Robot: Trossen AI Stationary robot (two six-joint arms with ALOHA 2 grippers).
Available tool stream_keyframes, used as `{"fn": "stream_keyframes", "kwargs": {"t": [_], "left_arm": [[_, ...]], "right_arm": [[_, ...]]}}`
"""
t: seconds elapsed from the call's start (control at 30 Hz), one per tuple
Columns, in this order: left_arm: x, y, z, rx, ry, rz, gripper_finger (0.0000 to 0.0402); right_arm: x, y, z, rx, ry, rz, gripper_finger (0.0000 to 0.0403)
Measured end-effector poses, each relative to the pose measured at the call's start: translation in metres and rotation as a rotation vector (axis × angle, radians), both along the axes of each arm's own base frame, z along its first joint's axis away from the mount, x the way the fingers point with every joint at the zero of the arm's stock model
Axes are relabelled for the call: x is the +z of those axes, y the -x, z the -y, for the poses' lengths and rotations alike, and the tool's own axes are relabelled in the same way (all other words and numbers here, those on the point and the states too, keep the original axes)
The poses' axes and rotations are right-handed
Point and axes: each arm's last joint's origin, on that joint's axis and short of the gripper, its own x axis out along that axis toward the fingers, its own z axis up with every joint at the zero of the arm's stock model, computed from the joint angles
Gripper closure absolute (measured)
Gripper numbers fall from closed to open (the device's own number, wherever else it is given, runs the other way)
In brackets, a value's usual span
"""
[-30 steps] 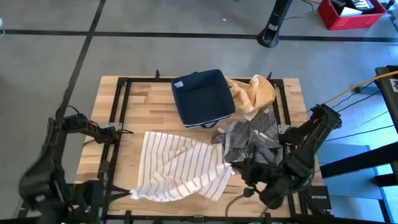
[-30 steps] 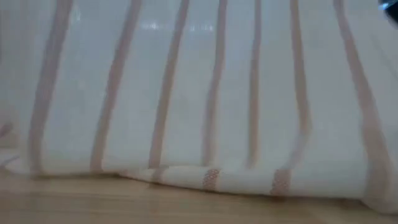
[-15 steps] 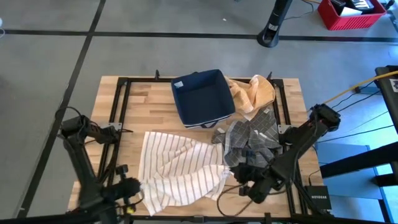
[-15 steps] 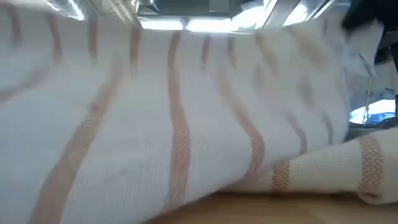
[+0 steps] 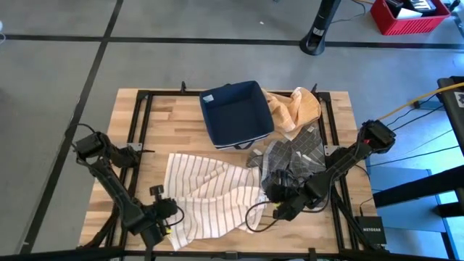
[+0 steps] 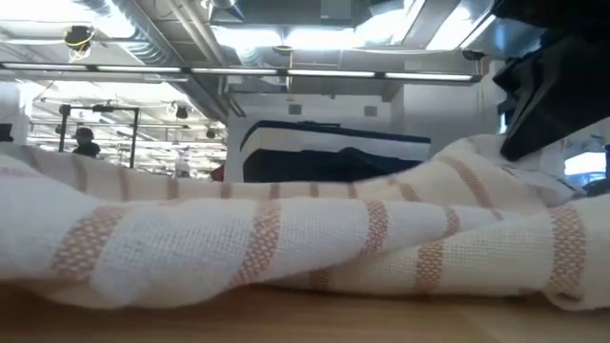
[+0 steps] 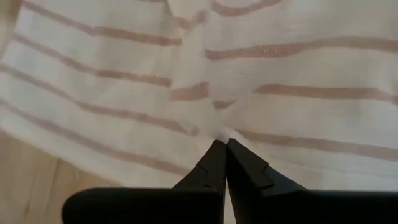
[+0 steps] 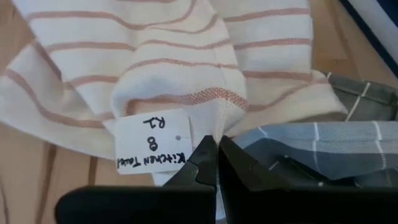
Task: Fold towel
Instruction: Fold the white towel
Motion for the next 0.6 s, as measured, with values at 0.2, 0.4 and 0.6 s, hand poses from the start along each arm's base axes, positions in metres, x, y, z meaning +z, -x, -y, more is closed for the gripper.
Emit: {"fn": "stream_keyframes", "kwargs": {"t": [0.2, 0.4, 0.6], "left_arm": [[-0.009, -0.009, -0.017, 0.047, -0.030, -0.023, 0.0395], [-0.008, -0.015, -0.024, 0.102, 0.059, -0.119, 0.0323], [0.009, -0.013, -0.026, 0.160, 0.149, -0.074, 0.0269]], "right_arm": [[-0.002, -0.002, 0.004, -0.021, -0.003, 0.013, 0.0397], [0.000, -0.004, 0.003, -0.062, 0.026, 0.081, 0.0397], [0.001, -0.005, 0.005, -0.098, 0.069, 0.123, 0.0397]]}}
